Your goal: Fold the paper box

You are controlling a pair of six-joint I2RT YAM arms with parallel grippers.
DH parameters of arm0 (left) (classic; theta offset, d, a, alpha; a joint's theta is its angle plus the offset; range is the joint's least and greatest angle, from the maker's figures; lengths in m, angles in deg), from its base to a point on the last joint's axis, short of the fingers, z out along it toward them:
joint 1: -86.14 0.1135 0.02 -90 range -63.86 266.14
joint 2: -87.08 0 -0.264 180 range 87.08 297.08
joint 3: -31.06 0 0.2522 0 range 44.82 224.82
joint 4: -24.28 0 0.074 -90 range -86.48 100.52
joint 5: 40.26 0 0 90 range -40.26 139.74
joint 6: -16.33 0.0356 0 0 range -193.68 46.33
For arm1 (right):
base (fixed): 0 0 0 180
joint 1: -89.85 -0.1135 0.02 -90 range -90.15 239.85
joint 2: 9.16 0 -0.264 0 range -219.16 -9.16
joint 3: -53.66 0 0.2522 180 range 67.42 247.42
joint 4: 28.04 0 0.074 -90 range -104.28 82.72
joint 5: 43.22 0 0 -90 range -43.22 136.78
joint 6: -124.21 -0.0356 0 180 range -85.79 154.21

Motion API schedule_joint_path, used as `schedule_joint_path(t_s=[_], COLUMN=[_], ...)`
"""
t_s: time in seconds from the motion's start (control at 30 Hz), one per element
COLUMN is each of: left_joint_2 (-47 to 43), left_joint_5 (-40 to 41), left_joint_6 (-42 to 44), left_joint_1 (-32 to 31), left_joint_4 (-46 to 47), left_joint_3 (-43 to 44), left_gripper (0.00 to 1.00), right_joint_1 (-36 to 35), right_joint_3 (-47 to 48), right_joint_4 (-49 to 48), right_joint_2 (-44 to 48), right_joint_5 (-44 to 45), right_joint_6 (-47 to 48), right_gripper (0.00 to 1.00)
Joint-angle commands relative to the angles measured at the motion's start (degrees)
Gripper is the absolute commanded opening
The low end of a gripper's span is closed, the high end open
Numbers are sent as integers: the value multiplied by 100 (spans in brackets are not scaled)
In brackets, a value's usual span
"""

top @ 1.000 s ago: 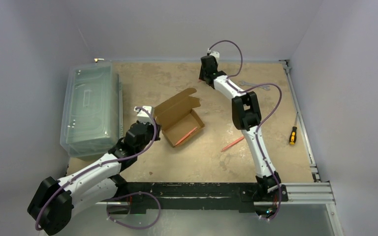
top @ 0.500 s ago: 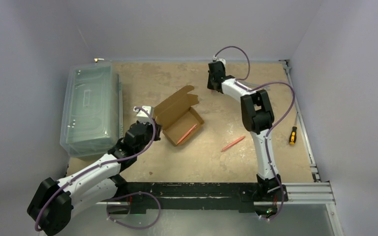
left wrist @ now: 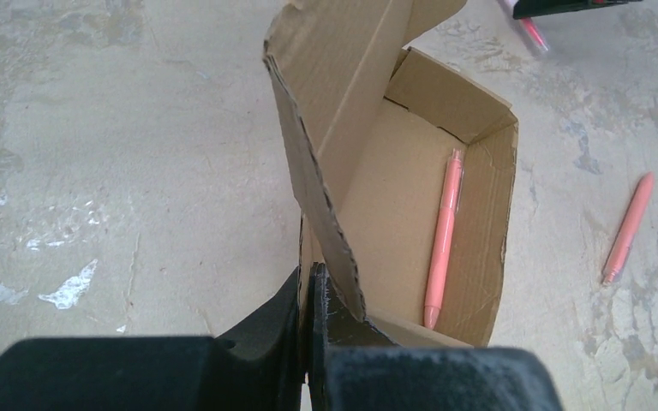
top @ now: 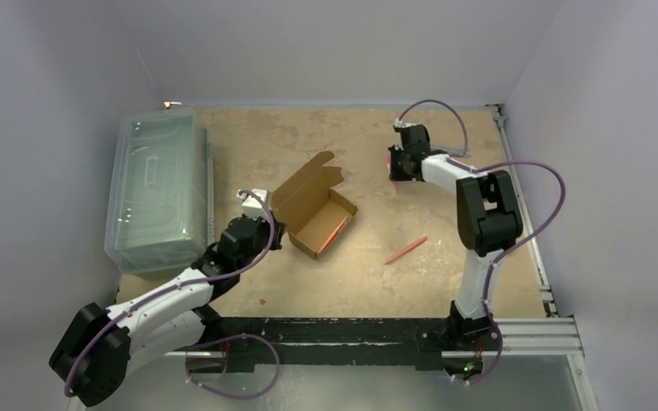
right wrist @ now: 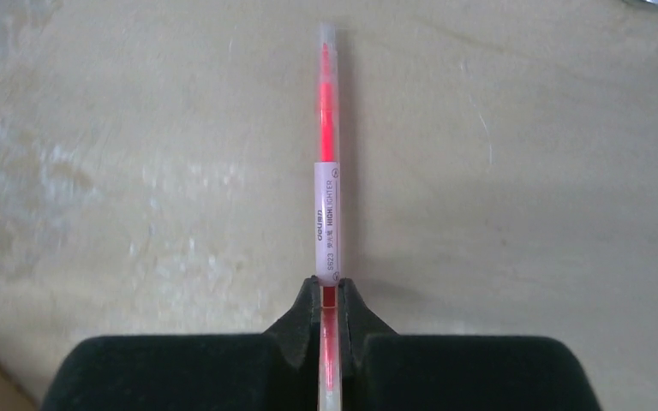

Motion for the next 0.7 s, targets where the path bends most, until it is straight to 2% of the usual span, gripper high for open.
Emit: schedule_joint_path(t_s=[0.0, 0.2, 0.33, 0.47, 0.67], left_joint_2=[100, 444, 760, 1006, 1345], left_joint_5=[-251, -505, -574, -636, -829], left_joint_6=[-56, 81, 249, 374, 625], left_joint_1=[37, 40, 40, 39, 36], left_joint_4=[474, 988, 1234, 1342, 1376], left_joint_3=[-1, -110, -38, 124, 443], left_gripper=[0, 0, 0, 0, 0], right_joint_1=[305, 749, 831, 833, 788], right_joint_3=[-495, -1265, -1543, -1833, -2142], right_joint_4=[-35, -170, -181, -287, -28], right_joint_2=[945, 2122, 2875, 3549, 4271], right_joint_5=[-1059, -2647, -3260, -4275, -5720], right_joint_6=[580, 1514, 2104, 2757, 4448], right_gripper=[0, 0, 0, 0, 0])
